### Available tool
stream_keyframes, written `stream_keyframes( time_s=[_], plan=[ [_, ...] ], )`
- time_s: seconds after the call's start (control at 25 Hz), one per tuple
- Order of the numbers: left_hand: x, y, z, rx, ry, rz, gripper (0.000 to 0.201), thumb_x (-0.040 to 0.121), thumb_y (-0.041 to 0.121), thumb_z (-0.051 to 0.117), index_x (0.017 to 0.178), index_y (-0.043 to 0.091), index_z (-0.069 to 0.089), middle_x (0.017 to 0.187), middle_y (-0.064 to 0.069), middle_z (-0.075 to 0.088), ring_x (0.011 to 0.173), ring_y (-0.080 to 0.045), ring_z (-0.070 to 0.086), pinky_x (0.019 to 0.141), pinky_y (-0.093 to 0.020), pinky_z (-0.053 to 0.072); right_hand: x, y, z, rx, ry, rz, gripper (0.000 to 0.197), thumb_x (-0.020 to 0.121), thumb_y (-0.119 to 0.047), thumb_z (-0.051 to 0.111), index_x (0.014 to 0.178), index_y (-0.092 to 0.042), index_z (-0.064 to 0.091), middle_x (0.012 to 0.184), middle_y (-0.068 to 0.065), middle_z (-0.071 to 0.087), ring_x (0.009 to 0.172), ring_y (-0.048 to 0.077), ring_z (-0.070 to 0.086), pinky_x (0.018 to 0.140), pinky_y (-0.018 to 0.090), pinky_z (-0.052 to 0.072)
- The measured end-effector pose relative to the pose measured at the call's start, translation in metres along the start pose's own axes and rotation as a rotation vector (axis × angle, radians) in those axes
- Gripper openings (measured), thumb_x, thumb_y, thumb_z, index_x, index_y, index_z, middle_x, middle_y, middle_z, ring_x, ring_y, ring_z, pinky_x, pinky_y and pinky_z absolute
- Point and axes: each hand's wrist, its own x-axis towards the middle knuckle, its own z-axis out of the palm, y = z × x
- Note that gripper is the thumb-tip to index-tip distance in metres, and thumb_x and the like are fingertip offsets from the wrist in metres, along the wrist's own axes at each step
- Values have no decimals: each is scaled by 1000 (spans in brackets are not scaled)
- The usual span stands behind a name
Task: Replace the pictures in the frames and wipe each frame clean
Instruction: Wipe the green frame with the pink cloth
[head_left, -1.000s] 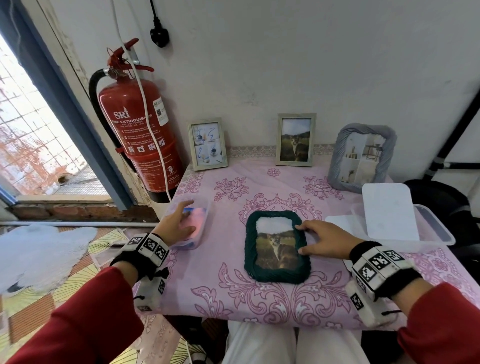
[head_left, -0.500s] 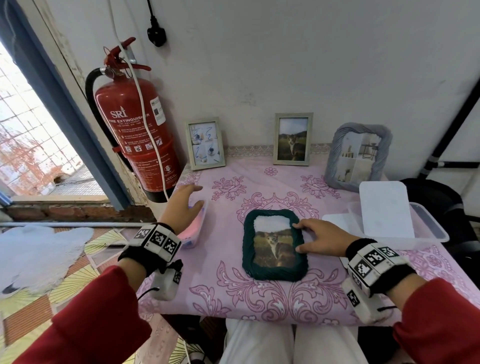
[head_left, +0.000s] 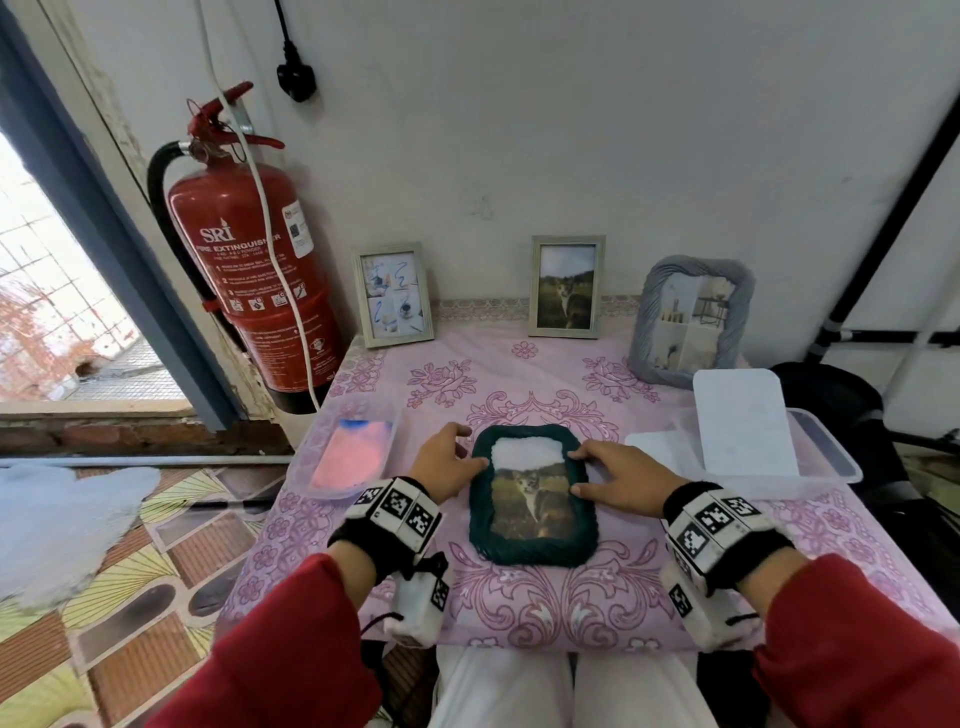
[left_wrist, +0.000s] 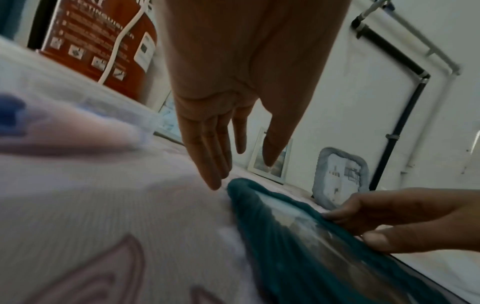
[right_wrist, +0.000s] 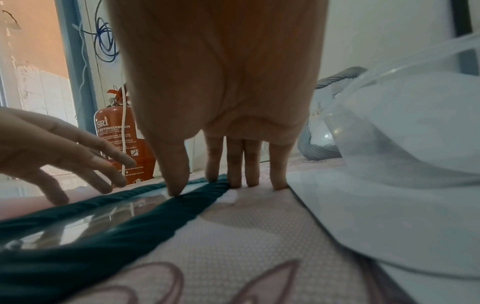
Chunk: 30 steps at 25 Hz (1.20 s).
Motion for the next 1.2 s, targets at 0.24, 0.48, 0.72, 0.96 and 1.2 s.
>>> stream_keyframes(
  time_s=[0.24, 0.48, 0.72, 0.96, 1.2],
  plan=[
    [1, -10, 21, -105, 126, -85, 68, 71, 16, 79, 128, 7, 43, 114, -18, 55, 100, -30, 58, 89, -42, 51, -1, -1, -2, 35, 9, 26, 53, 83, -27, 69, 130, -15, 48, 135, 5, 53, 125, 17, 49, 98, 18, 34],
    [1, -3, 19, -398, 78, -168, 63, 68, 8, 82, 122, 3, 51, 101, -15, 62, 97, -33, 64, 84, -46, 55, -4, -1, -2, 108, -8, 50, 60, 85, -21, 66, 138, -10, 39, 142, 9, 46, 131, 18, 43, 106, 23, 31],
    [-10, 3, 22, -698, -12, -123, 55, 80, -3, 67, 126, 4, 38, 81, -16, 63, 58, -17, 63, 56, -30, 56, -5, -2, 8, 331, 73, 122, 62, 84, -12, 66, 138, -10, 34, 136, 11, 49, 126, 20, 45, 100, 20, 31],
    [-14, 6, 19, -787, -14, -17, 52, 82, -6, 63, 127, 7, 40, 77, -12, 67, 53, -10, 67, 50, -24, 56, -6, -6, 7, 833, 366, 195, 58, 80, -5, 70, 132, -8, 45, 105, 11, 59, 95, 23, 57, 88, 36, 51],
    [-17, 15, 14, -860, -53, 64, 52, 84, 3, 65, 128, 22, 44, 80, -10, 71, 64, -14, 67, 55, -24, 54, -12, -17, -5, 1163, 441, 134, 40, 84, 5, 61, 121, -8, 54, 77, 11, 61, 74, 22, 60, 63, 23, 55]
  ],
)
